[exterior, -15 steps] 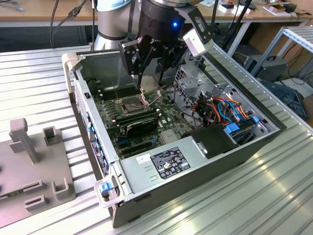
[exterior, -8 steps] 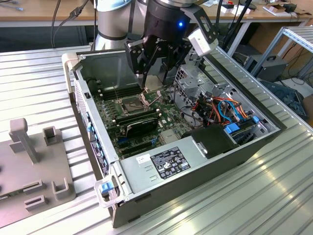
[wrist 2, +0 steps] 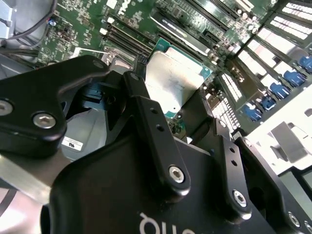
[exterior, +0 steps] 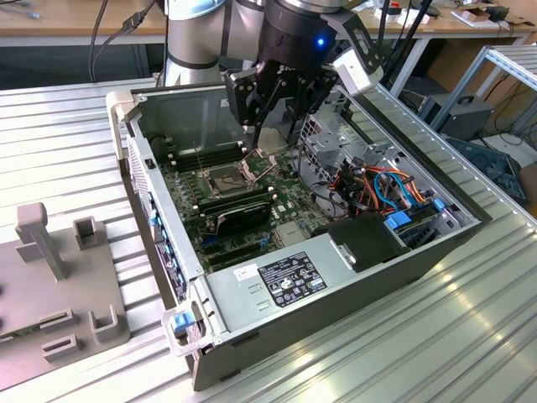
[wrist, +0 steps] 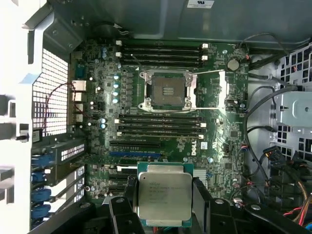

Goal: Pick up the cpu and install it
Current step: 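Pick up the cpu and move it towards the insertion slot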

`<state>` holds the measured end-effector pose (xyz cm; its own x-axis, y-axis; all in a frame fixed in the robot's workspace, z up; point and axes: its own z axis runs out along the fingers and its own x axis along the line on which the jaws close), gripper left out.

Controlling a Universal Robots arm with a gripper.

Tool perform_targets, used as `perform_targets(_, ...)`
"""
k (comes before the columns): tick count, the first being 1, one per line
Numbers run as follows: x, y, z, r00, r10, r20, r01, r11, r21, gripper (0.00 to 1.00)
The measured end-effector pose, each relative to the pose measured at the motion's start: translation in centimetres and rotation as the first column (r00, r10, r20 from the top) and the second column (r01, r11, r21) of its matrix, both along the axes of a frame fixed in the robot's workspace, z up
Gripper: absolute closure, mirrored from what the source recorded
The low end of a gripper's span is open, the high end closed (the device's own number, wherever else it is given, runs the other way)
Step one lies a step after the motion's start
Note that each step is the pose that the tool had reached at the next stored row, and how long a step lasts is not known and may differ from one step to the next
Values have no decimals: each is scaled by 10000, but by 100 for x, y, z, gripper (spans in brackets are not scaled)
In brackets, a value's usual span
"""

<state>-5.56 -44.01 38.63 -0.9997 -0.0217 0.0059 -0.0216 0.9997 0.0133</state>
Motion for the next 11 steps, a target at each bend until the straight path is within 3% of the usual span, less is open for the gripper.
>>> perform_targets(5, 117, 0, -8, 10000, 1, -1, -1, 10000, 0, 46)
perform_targets(11, 121, 3, -9, 10000, 1, 0, -1, 10000, 0, 46)
